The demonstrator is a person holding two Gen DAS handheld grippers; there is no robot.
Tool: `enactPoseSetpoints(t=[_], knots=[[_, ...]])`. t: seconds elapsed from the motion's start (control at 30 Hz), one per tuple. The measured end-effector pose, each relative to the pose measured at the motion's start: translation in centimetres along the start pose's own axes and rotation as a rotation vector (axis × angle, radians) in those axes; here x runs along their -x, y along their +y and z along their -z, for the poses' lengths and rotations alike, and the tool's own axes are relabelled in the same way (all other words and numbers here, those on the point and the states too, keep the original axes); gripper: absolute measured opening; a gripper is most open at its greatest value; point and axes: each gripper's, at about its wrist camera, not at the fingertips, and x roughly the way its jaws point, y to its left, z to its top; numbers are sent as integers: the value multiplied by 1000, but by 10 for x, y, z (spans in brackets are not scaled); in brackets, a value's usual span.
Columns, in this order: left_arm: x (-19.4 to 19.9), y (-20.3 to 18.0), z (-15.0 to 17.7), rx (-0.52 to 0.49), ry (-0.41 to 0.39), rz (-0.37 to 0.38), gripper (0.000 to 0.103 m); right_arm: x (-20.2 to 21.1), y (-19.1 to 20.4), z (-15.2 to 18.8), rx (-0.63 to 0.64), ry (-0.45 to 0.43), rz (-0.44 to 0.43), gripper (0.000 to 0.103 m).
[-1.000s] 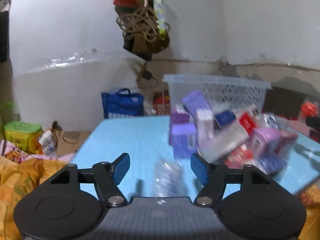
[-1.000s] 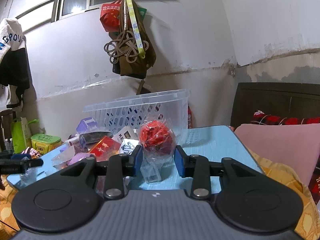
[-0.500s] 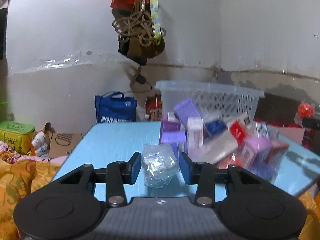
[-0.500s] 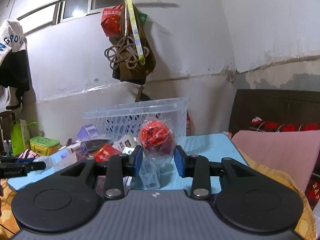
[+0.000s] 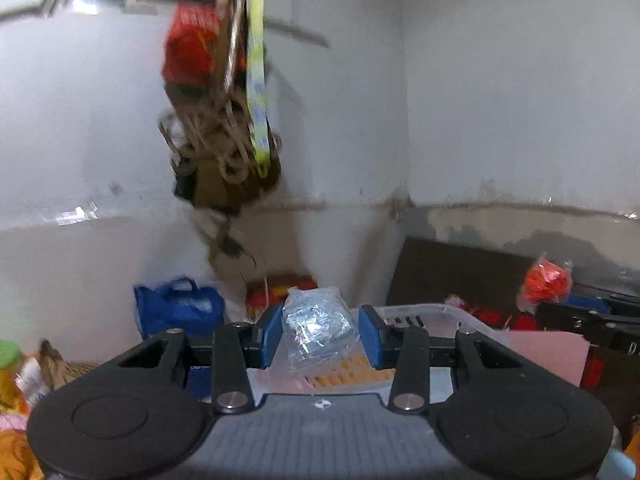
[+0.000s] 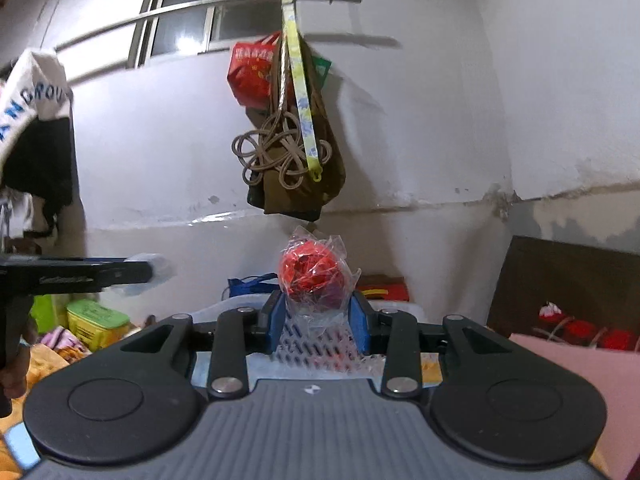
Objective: Organize objects
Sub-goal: 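Lift both held items over the white basket and open both tools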
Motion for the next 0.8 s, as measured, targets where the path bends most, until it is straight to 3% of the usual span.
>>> enactPoseSetpoints(t=[0.07, 0.1, 0.13, 0.17, 0.2, 0.23, 0.37, 0.57, 0.7, 0.8], knots=[[-27, 1, -1, 31, 39, 19, 47, -24, 0, -3, 16, 45, -5, 39], [-37, 1, -1, 40, 54, 37, 57, -33, -1, -2, 8, 46, -14, 40], [-47, 0, 1, 39, 68, 52, 69, -37, -1, 0, 24, 21, -14, 49], [-56, -1, 4, 41, 83, 43, 88, -42, 0, 2, 45, 8, -6, 83], [-61, -2, 9, 39, 96, 16, 91, -46, 1, 5, 55, 23, -2, 98], [-61, -2, 13, 35, 104, -1, 91, -47, 2, 8, 61, 26, 5, 102], [-27, 6, 32, 42, 59, 14, 91, -16, 5, 21, 55, 6, -11, 103], [66, 14, 95, 75, -7, 21, 91, 70, 18, 91, -87, 34, 6, 103], [99, 11, 143, 162, 39, 22, 91, 111, 28, 128, -189, 48, 7, 103], [104, 9, 161, 212, 72, 26, 91, 112, 31, 141, -201, 62, -13, 101]])
